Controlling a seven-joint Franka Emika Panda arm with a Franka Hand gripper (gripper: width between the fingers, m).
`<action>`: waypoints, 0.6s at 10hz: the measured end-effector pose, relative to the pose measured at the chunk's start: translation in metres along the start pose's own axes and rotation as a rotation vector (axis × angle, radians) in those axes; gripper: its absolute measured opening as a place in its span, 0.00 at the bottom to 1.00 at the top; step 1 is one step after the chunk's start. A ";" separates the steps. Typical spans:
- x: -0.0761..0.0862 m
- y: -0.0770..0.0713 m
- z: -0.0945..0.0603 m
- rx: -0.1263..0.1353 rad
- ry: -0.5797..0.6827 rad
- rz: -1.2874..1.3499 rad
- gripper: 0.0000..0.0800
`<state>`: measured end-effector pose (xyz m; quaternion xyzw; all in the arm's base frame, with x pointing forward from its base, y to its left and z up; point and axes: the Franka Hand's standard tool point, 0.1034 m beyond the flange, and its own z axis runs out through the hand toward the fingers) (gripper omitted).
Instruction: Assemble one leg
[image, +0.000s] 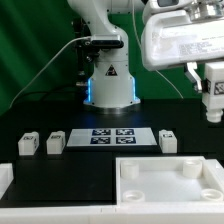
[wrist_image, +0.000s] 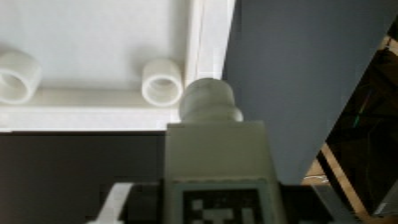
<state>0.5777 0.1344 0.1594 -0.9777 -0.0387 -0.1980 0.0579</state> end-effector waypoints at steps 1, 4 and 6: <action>0.010 0.004 0.007 0.003 0.007 -0.017 0.36; 0.009 0.002 0.008 0.005 0.003 -0.018 0.36; 0.007 0.004 0.011 0.005 0.006 -0.019 0.36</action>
Offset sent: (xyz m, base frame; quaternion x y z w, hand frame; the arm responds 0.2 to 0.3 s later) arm 0.0000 0.0000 0.0000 0.0000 0.0000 0.0000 1.0000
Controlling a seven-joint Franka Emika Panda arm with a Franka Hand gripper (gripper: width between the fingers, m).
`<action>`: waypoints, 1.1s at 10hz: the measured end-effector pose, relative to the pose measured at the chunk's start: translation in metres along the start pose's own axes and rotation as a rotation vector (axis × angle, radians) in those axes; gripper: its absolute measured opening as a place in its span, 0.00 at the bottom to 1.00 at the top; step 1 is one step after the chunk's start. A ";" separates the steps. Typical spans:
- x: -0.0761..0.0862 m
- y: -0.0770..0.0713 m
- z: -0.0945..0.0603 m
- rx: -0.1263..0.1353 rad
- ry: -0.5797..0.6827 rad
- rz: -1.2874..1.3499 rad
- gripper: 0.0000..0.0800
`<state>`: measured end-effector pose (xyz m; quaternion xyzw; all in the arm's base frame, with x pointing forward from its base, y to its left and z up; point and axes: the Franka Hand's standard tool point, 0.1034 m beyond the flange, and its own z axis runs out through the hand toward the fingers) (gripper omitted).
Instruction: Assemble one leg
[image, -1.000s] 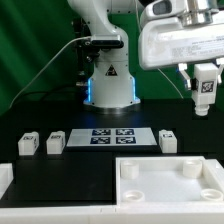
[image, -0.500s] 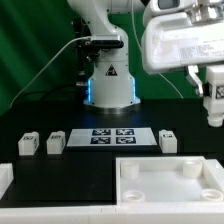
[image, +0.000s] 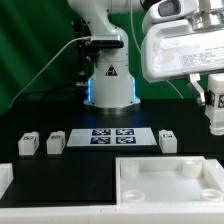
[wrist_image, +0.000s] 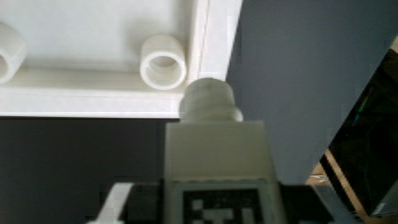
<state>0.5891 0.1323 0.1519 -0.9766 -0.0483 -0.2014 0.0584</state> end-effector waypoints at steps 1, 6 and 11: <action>-0.001 0.004 0.008 0.000 0.028 0.004 0.36; 0.007 0.009 0.045 -0.001 0.041 0.003 0.36; -0.004 0.016 0.071 -0.004 0.070 0.014 0.36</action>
Offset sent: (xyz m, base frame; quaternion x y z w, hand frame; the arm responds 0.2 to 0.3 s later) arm 0.0412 -0.0151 -0.0247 -0.0225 0.0431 -0.0098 0.9988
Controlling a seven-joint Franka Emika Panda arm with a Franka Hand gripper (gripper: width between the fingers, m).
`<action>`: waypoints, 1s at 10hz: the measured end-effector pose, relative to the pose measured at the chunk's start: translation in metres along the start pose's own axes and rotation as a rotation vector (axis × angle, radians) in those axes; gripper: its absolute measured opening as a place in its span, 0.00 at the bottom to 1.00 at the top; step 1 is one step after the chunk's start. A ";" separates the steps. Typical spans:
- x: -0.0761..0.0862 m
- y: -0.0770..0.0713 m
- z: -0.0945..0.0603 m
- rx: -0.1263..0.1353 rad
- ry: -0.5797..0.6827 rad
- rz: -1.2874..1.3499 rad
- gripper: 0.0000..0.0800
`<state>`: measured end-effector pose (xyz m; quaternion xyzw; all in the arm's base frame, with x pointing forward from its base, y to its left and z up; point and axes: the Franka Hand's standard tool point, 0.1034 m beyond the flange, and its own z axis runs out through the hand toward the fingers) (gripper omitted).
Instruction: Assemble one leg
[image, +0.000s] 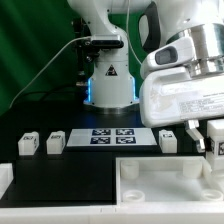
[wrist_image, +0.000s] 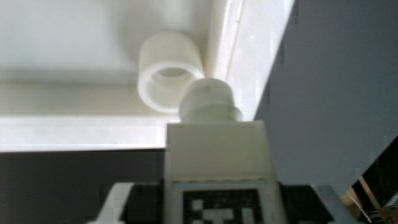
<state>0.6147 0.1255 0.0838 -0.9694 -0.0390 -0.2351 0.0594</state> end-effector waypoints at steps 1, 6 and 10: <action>0.000 -0.001 0.000 -0.001 0.001 -0.001 0.36; 0.003 0.011 0.005 -0.013 0.002 -0.003 0.36; 0.002 0.011 0.011 -0.012 0.008 -0.004 0.36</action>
Offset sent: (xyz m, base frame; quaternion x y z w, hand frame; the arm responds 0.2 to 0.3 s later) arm 0.0147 -0.0119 -0.0032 -0.0109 0.0097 -0.0076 0.9999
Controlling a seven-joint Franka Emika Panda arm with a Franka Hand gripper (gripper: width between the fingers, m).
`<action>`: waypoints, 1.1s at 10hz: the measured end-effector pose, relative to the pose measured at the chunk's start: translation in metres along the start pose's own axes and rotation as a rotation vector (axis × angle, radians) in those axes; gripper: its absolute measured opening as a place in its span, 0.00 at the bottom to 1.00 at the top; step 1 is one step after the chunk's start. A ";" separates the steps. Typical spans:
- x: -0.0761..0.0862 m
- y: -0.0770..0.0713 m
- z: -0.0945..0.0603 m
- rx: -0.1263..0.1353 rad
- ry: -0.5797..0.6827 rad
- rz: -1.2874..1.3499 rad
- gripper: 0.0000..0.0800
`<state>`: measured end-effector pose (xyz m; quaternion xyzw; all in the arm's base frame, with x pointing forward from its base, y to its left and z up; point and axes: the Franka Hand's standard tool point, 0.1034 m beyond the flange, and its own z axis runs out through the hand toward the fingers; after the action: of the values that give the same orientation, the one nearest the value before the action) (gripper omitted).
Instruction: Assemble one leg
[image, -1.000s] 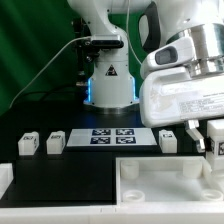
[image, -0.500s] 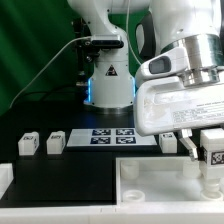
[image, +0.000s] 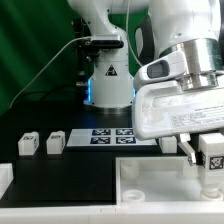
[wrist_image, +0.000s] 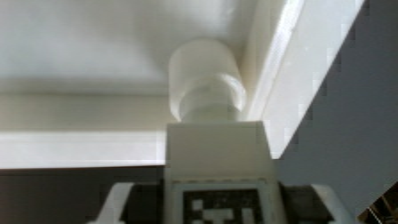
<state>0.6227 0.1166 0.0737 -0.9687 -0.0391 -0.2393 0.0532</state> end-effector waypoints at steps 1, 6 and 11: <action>-0.004 -0.002 0.004 0.001 -0.006 -0.001 0.36; -0.009 -0.003 0.005 -0.029 0.083 0.068 0.36; -0.011 -0.005 0.006 -0.080 0.034 0.115 0.36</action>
Offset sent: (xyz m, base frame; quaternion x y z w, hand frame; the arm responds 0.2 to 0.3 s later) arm -0.0055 0.0071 -0.0160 -0.0116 0.0117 0.0134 0.9998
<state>0.6149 0.1214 0.0636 -0.9665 0.0269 -0.2535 0.0288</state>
